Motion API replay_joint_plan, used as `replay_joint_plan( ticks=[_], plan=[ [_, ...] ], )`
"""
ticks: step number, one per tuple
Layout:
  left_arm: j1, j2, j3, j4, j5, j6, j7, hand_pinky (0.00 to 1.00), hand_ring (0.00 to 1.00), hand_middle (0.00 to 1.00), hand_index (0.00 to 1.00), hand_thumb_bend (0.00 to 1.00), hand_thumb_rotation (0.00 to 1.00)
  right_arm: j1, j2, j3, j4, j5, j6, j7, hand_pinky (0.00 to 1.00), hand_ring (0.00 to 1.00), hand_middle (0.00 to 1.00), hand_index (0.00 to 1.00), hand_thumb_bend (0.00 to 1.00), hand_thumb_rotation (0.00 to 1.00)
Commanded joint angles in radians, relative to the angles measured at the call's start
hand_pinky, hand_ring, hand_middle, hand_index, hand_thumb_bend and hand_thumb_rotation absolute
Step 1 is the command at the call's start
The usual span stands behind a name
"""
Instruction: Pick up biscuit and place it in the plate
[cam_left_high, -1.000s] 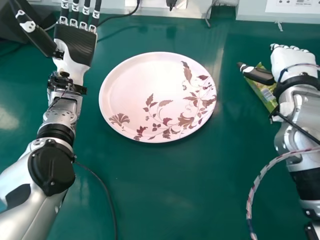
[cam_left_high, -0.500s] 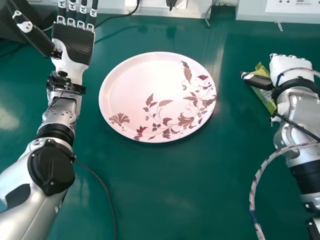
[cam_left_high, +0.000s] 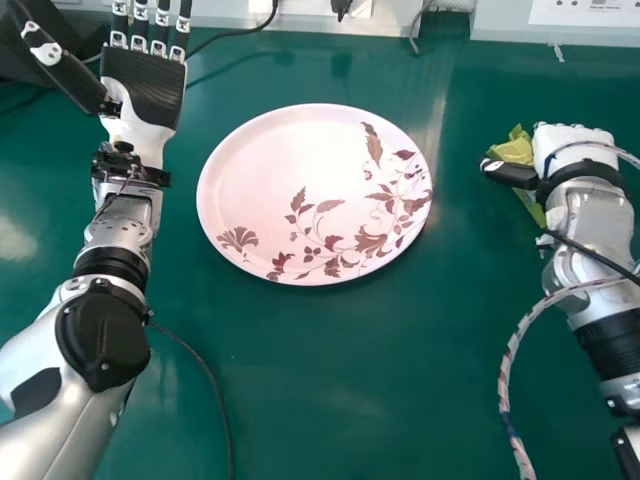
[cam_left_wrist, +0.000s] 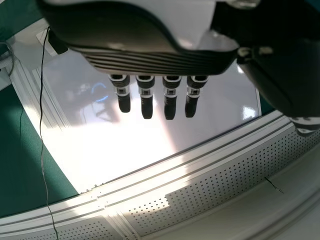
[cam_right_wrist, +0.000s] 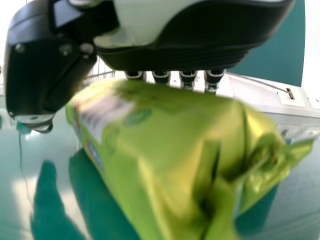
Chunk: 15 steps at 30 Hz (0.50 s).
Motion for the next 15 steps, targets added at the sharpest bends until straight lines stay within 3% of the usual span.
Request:
replay_joint_plan(
  ticks=[1, 11, 15],
  plan=[
    [0.004, 0.008, -0.005, -0.004, 0.001, -0.008, -0.002, 1.0, 0.99, 1.0, 0.98, 1.0, 0.7, -0.012, -0.017, 0.005, 0.016, 0.015, -0.002, -0.005, 0.95, 0.89, 1.0, 1.0, 0.89, 0.79],
    [0.002, 0.007, 0.002, -0.012, -0.011, -0.006, 0.003, 1.0, 0.99, 1.0, 0.99, 1.0, 0.71, -0.016, -0.033, 0.024, 0.051, 0.028, -0.008, -0.012, 0.94, 0.91, 1.0, 1.0, 0.92, 0.94],
    [0.003, 0.009, 0.002, -0.015, -0.013, -0.002, -0.014, 1.0, 0.99, 1.0, 0.99, 1.0, 0.7, -0.018, -0.036, 0.03, 0.064, 0.035, -0.006, -0.008, 0.97, 0.91, 1.0, 1.0, 0.91, 0.88]
  ],
)
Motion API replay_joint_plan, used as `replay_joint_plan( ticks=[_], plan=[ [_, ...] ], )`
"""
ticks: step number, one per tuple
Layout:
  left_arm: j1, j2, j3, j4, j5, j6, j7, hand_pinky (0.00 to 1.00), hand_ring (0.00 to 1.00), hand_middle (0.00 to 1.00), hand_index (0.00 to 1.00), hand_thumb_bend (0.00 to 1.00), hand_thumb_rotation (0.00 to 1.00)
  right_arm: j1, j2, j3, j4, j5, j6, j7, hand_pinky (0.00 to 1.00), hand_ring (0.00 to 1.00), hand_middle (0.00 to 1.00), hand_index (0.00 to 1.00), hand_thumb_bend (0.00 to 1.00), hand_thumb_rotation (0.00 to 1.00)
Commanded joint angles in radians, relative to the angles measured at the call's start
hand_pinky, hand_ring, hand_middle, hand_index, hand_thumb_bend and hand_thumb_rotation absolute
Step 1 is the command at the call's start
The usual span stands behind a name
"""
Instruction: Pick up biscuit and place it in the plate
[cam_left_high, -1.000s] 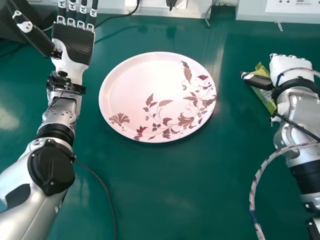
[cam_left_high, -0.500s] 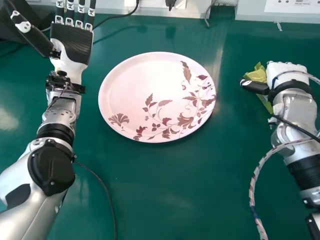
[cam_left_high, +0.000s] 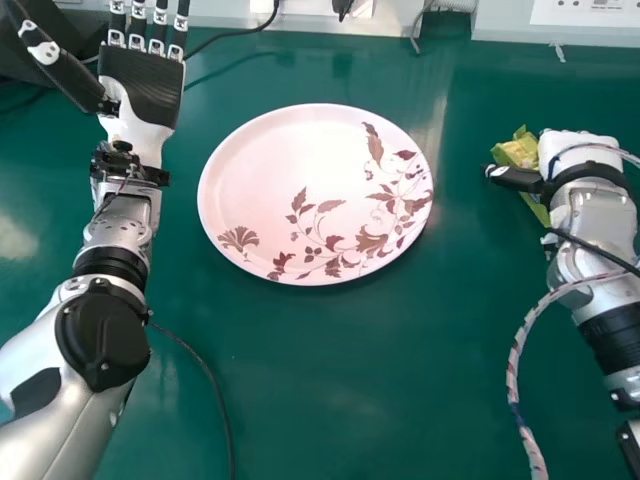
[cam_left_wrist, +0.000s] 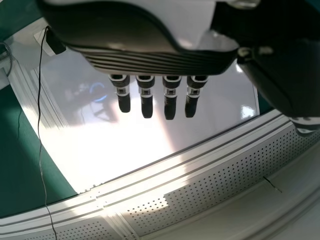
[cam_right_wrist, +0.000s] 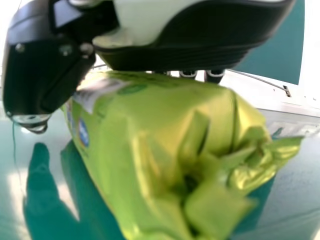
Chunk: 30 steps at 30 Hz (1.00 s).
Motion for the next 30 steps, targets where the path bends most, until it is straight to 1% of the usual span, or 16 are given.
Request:
replay_joint_plan(
  ticks=[1, 3, 5, 7, 10, 14, 17, 22, 25, 30],
  plan=[
    [0.002, 0.011, 0.004, -0.009, -0.014, 0.01, -0.018, 1.0, 0.99, 1.0, 0.99, 1.0, 0.7, -0.002, -0.012, 0.012, 0.025, 0.012, 0.0, 0.001, 0.97, 0.9, 1.0, 1.0, 0.92, 0.84],
    [0.001, 0.011, 0.006, -0.011, -0.018, 0.013, -0.013, 1.0, 0.99, 1.0, 0.99, 1.0, 0.68, -0.006, -0.01, 0.019, 0.04, 0.011, 0.005, 0.001, 0.93, 0.88, 0.99, 1.0, 0.95, 0.78],
    [0.0, 0.01, 0.009, -0.015, -0.022, 0.016, -0.003, 1.0, 0.99, 1.0, 0.99, 1.0, 0.65, -0.009, -0.006, 0.022, 0.053, 0.012, 0.008, -0.009, 0.89, 0.85, 0.97, 1.0, 0.99, 0.77],
    [-0.001, 0.014, 0.011, -0.015, -0.025, 0.02, -0.005, 1.0, 0.99, 1.0, 0.99, 1.0, 0.64, -0.011, -0.002, 0.028, 0.067, 0.007, 0.015, -0.022, 0.89, 0.85, 0.97, 1.0, 1.0, 0.78],
    [0.0, 0.019, 0.009, -0.016, -0.033, 0.025, -0.011, 1.0, 0.99, 0.99, 0.98, 1.0, 0.62, -0.013, 0.0, 0.05, 0.089, -0.012, 0.026, -0.039, 0.88, 0.86, 0.96, 1.0, 1.0, 0.75],
    [0.001, 0.025, 0.006, -0.018, -0.042, 0.032, -0.029, 1.0, 0.97, 0.99, 0.98, 1.0, 0.59, -0.003, 0.002, 0.07, 0.103, -0.021, 0.038, -0.076, 0.9, 0.86, 0.97, 1.0, 0.98, 0.71],
    [0.003, 0.026, 0.004, -0.021, -0.044, 0.024, -0.037, 1.0, 0.97, 0.99, 0.98, 1.0, 0.58, 0.003, -0.002, 0.085, 0.108, -0.026, 0.039, -0.088, 0.88, 0.84, 0.95, 1.0, 0.97, 0.7],
    [0.004, 0.026, 0.005, -0.028, -0.047, 0.024, -0.04, 1.0, 0.97, 0.99, 1.0, 1.0, 0.56, 0.0, -0.005, 0.105, 0.119, -0.036, 0.05, -0.086, 0.87, 0.83, 0.92, 0.98, 0.96, 0.69],
    [0.003, 0.027, 0.009, -0.031, -0.051, 0.027, -0.037, 1.0, 0.97, 0.99, 1.0, 1.0, 0.53, 0.002, -0.002, 0.11, 0.122, -0.039, 0.058, -0.094, 0.87, 0.84, 0.93, 0.98, 0.98, 0.72],
    [0.003, 0.028, 0.013, -0.033, -0.056, 0.027, -0.034, 1.0, 0.98, 1.0, 1.0, 1.0, 0.51, 0.003, -0.005, 0.119, 0.127, -0.038, 0.059, -0.084, 0.87, 0.84, 0.94, 0.99, 1.0, 0.73]
  ],
)
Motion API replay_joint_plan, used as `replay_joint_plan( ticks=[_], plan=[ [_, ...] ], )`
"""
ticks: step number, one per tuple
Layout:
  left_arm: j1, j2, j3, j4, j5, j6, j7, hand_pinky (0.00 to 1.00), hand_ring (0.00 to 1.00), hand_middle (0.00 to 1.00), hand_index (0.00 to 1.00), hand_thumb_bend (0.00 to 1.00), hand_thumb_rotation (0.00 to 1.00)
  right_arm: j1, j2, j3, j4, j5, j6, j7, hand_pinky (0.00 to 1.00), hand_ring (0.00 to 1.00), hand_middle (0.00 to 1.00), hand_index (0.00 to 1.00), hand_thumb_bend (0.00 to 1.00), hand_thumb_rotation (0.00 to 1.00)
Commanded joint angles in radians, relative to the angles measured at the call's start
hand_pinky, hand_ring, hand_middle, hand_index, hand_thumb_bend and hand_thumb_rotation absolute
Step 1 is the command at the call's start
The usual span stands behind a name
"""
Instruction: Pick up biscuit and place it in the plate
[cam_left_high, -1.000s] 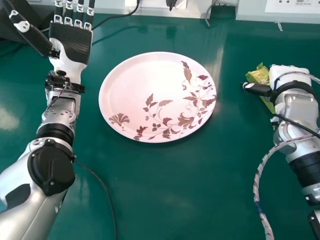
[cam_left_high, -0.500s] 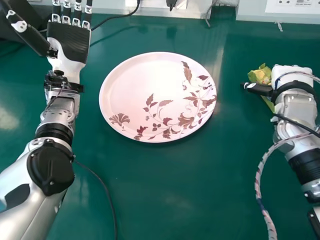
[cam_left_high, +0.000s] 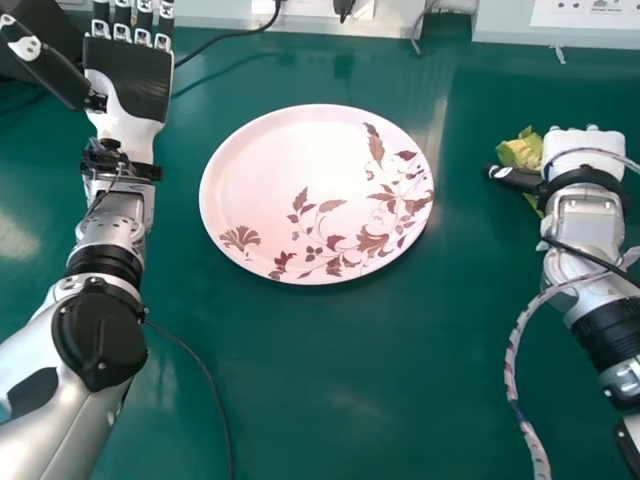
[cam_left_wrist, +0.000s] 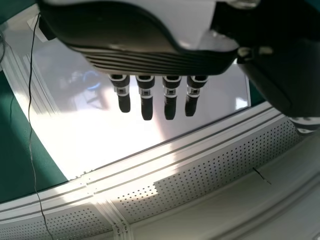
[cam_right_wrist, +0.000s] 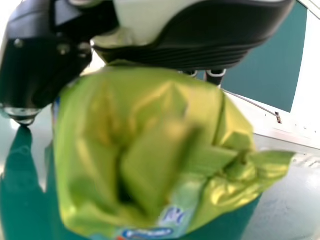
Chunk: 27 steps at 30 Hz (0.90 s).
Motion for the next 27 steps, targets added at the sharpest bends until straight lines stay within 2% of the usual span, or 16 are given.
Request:
replay_joint_plan(
  ticks=[1, 4, 10, 12, 17, 20, 23, 25, 26, 27],
  plan=[
    [0.002, 0.017, 0.01, -0.008, -0.016, 0.0, -0.007, 1.0, 0.98, 1.0, 0.99, 1.0, 0.51, 0.028, -0.005, 0.02, 0.027, 0.008, 0.0, 0.032, 0.87, 0.84, 0.94, 0.99, 1.0, 0.73],
    [0.002, 0.016, 0.011, -0.009, -0.015, -0.01, 0.007, 1.0, 0.99, 1.0, 1.0, 1.0, 0.51, 0.026, -0.008, 0.024, 0.028, 0.013, -0.005, 0.053, 0.86, 0.85, 0.94, 0.99, 0.98, 0.75],
    [0.001, 0.015, 0.012, -0.012, -0.015, -0.01, 0.01, 1.0, 0.99, 1.0, 1.0, 1.0, 0.51, 0.036, -0.021, 0.016, 0.0, 0.04, -0.035, 0.074, 0.8, 0.84, 0.94, 1.0, 0.96, 0.7],
    [0.001, 0.015, 0.011, -0.013, -0.013, -0.017, 0.021, 1.0, 0.99, 1.0, 1.0, 1.0, 0.51, 0.039, -0.025, 0.018, -0.011, 0.043, -0.04, 0.082, 0.76, 0.81, 0.92, 0.99, 0.95, 0.69],
    [0.0, 0.012, 0.015, -0.016, -0.018, -0.015, 0.033, 1.0, 0.99, 1.0, 1.0, 1.0, 0.53, 0.041, -0.039, 0.022, -0.035, 0.045, -0.055, 0.114, 0.64, 0.67, 0.81, 0.94, 0.87, 0.66],
    [-0.001, 0.012, 0.025, -0.017, -0.031, 0.006, 0.03, 1.0, 0.99, 1.0, 1.0, 1.0, 0.54, 0.043, -0.045, 0.022, -0.046, 0.046, -0.062, 0.125, 0.59, 0.63, 0.81, 0.91, 0.75, 0.62],
    [-0.001, 0.011, 0.029, -0.017, -0.046, 0.021, 0.022, 1.0, 1.0, 1.0, 1.0, 1.0, 0.53, 0.047, -0.047, 0.016, -0.057, 0.05, -0.062, 0.127, 0.58, 0.64, 0.83, 0.88, 0.54, 0.52],
    [-0.002, 0.014, 0.03, -0.014, -0.055, 0.033, 0.02, 1.0, 1.0, 1.0, 1.0, 1.0, 0.52, 0.049, -0.048, 0.013, -0.068, 0.05, -0.058, 0.131, 0.55, 0.65, 0.85, 0.86, 0.46, 0.34],
    [-0.004, 0.017, 0.034, -0.01, -0.06, 0.043, 0.019, 1.0, 1.0, 1.0, 1.0, 1.0, 0.52, 0.051, -0.049, 0.011, -0.076, 0.05, -0.057, 0.13, 0.54, 0.65, 0.87, 0.86, 0.46, 0.21],
    [-0.004, 0.02, 0.037, -0.008, -0.064, 0.051, 0.018, 1.0, 1.0, 1.0, 1.0, 1.0, 0.52, 0.053, -0.051, 0.009, -0.085, 0.051, -0.056, 0.132, 0.52, 0.65, 0.88, 0.86, 0.47, 0.14]
  ],
)
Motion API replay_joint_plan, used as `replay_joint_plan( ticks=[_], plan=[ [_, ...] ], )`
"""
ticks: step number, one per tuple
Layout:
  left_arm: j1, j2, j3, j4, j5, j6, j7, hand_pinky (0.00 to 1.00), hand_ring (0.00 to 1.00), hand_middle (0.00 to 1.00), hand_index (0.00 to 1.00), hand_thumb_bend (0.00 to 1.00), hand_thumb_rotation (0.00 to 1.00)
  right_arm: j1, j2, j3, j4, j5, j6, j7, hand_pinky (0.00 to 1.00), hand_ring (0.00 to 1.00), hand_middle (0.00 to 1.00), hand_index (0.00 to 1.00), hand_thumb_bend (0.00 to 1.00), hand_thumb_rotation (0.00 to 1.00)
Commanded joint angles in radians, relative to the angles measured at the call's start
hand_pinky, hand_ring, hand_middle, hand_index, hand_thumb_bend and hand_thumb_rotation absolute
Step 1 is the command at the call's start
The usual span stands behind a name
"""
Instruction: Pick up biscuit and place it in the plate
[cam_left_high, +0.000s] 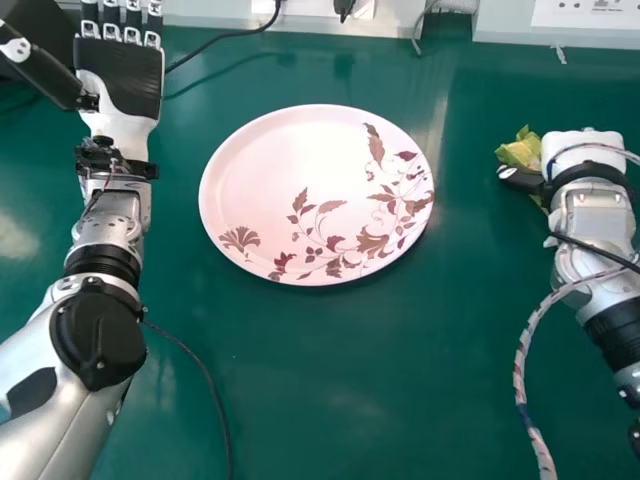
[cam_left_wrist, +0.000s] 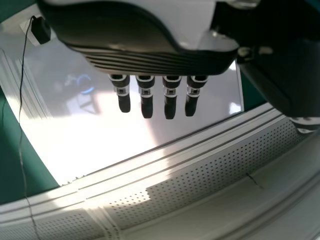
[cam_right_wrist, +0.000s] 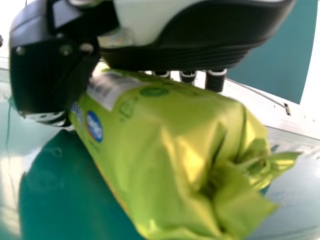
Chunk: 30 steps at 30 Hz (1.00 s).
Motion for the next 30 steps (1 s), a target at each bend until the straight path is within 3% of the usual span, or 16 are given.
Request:
replay_joint_plan(
  ticks=[1, 6, 12, 13, 17, 23, 27, 30],
  plan=[
    [-0.005, 0.021, 0.017, 0.003, -0.024, 0.02, -0.013, 1.0, 1.0, 1.0, 1.0, 1.0, 0.52, 0.042, -0.003, 0.006, -0.012, 0.015, -0.004, 0.031, 0.51, 0.63, 0.89, 0.87, 0.48, 0.06],
    [-0.006, 0.024, 0.022, 0.004, -0.038, 0.037, -0.011, 1.0, 1.0, 1.0, 1.0, 1.0, 0.52, 0.053, -0.013, 0.001, -0.05, 0.01, -0.004, 0.045, 0.49, 0.63, 0.92, 0.89, 0.46, 0.0],
    [-0.008, 0.027, 0.028, 0.009, -0.053, 0.075, -0.048, 1.0, 1.0, 1.0, 1.0, 1.0, 0.52, 0.056, -0.016, -0.005, -0.063, 0.01, -0.005, 0.053, 0.43, 0.61, 0.91, 0.96, 0.34, 0.0],
    [-0.009, 0.029, 0.033, 0.012, -0.059, 0.091, -0.048, 1.0, 1.0, 1.0, 1.0, 1.0, 0.52, 0.058, -0.016, -0.007, -0.066, 0.012, -0.006, 0.051, 0.37, 0.53, 0.9, 0.96, 0.37, 0.0],
    [-0.011, 0.035, 0.043, 0.019, -0.074, 0.14, -0.038, 1.0, 1.0, 1.0, 1.0, 1.0, 0.51, 0.06, -0.014, -0.012, -0.07, 0.015, -0.002, 0.056, 0.34, 0.49, 0.88, 0.93, 0.39, 0.0],
    [-0.014, 0.034, 0.056, 0.023, -0.086, 0.156, -0.019, 1.0, 1.0, 1.0, 1.0, 1.0, 0.51, 0.061, -0.012, -0.015, -0.07, 0.016, -0.008, 0.054, 0.32, 0.45, 0.8, 0.87, 0.38, 0.0],
    [-0.018, 0.034, 0.068, 0.025, -0.101, 0.188, 0.004, 1.0, 1.0, 1.0, 1.0, 1.0, 0.52, 0.065, -0.017, -0.021, -0.081, 0.019, -0.015, 0.052, 0.33, 0.42, 0.69, 0.77, 0.38, 0.0],
    [-0.02, 0.036, 0.076, 0.027, -0.112, 0.21, 0.043, 1.0, 1.0, 1.0, 1.0, 1.0, 0.53, 0.068, -0.021, -0.024, -0.091, 0.017, -0.014, 0.054, 0.28, 0.39, 0.61, 0.72, 0.33, 0.0]
  ],
)
